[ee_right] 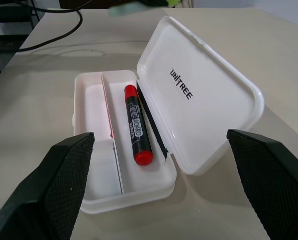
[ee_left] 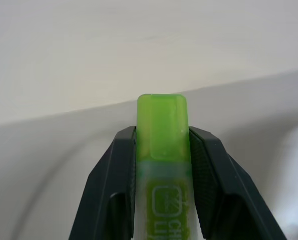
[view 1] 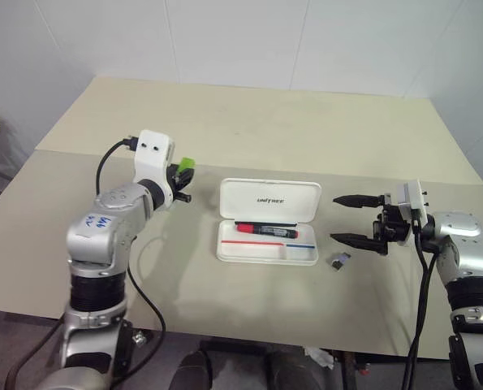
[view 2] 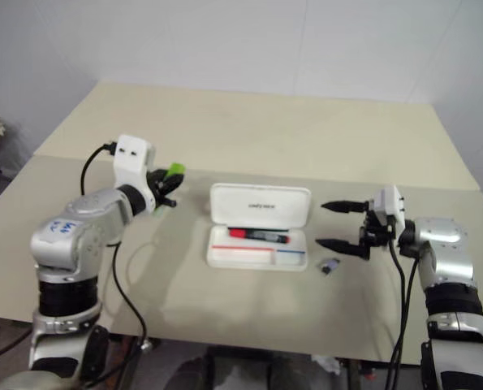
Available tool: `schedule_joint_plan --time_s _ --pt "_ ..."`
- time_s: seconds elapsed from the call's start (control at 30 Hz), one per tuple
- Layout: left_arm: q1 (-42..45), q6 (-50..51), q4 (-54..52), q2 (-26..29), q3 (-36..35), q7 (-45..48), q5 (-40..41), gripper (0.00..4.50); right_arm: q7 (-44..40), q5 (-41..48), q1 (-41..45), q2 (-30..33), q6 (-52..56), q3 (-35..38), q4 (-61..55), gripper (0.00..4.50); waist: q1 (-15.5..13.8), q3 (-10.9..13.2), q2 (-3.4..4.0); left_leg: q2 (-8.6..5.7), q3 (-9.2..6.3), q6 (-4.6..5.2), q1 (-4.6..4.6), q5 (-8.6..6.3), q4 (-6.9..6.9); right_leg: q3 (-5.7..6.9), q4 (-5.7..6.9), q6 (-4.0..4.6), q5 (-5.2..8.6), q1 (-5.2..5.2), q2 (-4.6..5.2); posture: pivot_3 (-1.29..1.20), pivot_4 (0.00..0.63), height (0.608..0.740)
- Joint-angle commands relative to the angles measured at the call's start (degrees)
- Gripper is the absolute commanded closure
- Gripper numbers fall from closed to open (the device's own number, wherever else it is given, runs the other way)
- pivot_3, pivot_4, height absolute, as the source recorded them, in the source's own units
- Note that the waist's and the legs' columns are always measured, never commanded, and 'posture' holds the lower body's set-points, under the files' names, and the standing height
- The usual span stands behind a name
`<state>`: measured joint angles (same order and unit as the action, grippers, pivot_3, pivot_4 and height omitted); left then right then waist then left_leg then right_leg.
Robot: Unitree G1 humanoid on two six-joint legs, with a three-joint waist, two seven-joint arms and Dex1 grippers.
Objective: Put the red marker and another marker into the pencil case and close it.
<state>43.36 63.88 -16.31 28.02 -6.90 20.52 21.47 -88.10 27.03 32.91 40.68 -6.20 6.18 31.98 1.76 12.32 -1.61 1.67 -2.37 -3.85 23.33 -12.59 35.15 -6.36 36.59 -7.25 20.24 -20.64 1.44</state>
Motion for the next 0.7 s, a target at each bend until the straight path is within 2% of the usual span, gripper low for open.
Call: schedule_joint_plan --time_s 0.03,0.27,0.37,0.53,0.7 --pt "4.6 -2.0 -3.0 3.3 0.8 11.6 7.2 3.42 -1.1 0.7 -0.1 0.6 -0.5 1.7 -2.0 0.00 0.0 0.0 0.03 -0.01 0.02 0.00 -0.02 0.00 0.00 -0.01 -0.02 0.00 0.00 0.02 0.02 0.00 0.150 0.740" --pt "9.2 -5.1 -2.2 9.5 6.2 29.0 14.2 3.42 -0.5 1.0 -1.0 0.7 -0.3 2.3 -3.2 0.00 0.1 0.0 0.05 0.01 0.04 0.01 -0.02 0.00 -0.01 -0.02 -0.05 0.02 0.01 0.03 0.01 0.00 0.150 0.740" --pt "9.7 -7.8 -1.5 11.1 11.5 35.2 13.6 3.42 -0.9 1.4 -1.8 1.2 -0.2 3.3 -3.7 0.00 0.2 0.0 0.05 0.01 0.04 0.04 -0.03 -0.02 -0.01 -0.03 -0.04 0.02 0.01 0.03 0.01 0.00 0.150 0.740" --pt "8.0 -15.1 2.0 9.2 19.2 38.8 9.0 3.42 -2.5 3.3 -4.1 2.3 0.4 4.9 -5.5 0.00 0.0 0.0 0.07 0.00 0.04 0.28 -0.03 -0.14 0.02 -0.04 -0.02 0.03 0.02 0.04 0.01 0.00 0.150 0.740" --pt "5.5 -21.1 6.3 7.3 24.1 42.4 5.7 3.42 -3.2 4.7 -7.1 3.2 0.8 5.4 -8.5 0.00 0.0 0.0 0.07 0.00 0.04 0.32 -0.02 -0.15 0.03 -0.04 -0.04 0.03 0.02 0.04 0.01 0.00 0.150 0.740"
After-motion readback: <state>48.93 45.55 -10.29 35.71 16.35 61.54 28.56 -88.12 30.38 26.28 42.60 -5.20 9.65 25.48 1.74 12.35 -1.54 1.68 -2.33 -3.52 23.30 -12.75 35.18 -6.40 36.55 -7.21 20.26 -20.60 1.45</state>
